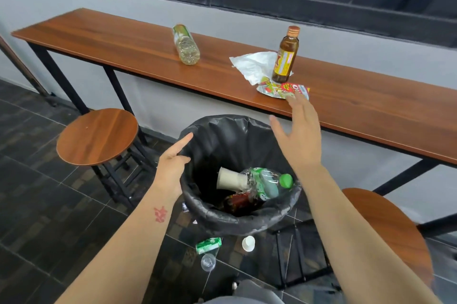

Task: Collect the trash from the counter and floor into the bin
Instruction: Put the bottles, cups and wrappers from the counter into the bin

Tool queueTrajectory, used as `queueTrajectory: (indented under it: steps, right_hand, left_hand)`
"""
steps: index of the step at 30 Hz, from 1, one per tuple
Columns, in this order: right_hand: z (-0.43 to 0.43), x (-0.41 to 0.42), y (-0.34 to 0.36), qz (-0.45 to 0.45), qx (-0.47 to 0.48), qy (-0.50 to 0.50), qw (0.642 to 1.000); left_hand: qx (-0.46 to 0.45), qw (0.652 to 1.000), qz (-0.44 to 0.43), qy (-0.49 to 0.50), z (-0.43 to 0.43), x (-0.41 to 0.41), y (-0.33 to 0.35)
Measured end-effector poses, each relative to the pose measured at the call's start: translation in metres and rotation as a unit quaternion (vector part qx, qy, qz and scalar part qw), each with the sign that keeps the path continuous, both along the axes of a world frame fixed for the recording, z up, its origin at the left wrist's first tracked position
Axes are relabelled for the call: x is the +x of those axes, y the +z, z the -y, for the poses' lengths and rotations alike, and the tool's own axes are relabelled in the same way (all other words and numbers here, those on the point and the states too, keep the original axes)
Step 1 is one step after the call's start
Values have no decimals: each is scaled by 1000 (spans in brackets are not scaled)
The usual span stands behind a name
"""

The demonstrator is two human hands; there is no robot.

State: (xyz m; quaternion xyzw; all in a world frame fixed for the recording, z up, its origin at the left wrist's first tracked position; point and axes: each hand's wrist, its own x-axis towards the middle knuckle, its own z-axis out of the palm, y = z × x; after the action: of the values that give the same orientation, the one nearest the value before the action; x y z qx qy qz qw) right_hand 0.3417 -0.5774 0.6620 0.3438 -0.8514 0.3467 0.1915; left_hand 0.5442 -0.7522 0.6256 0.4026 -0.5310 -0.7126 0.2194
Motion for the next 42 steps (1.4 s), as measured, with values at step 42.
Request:
queueTrajectory:
  steps: [42]
  right_hand:
    - [54, -89, 102, 233, -37, 43, 971]
  left_hand:
    - [-1, 999, 28, 35, 11, -55, 8]
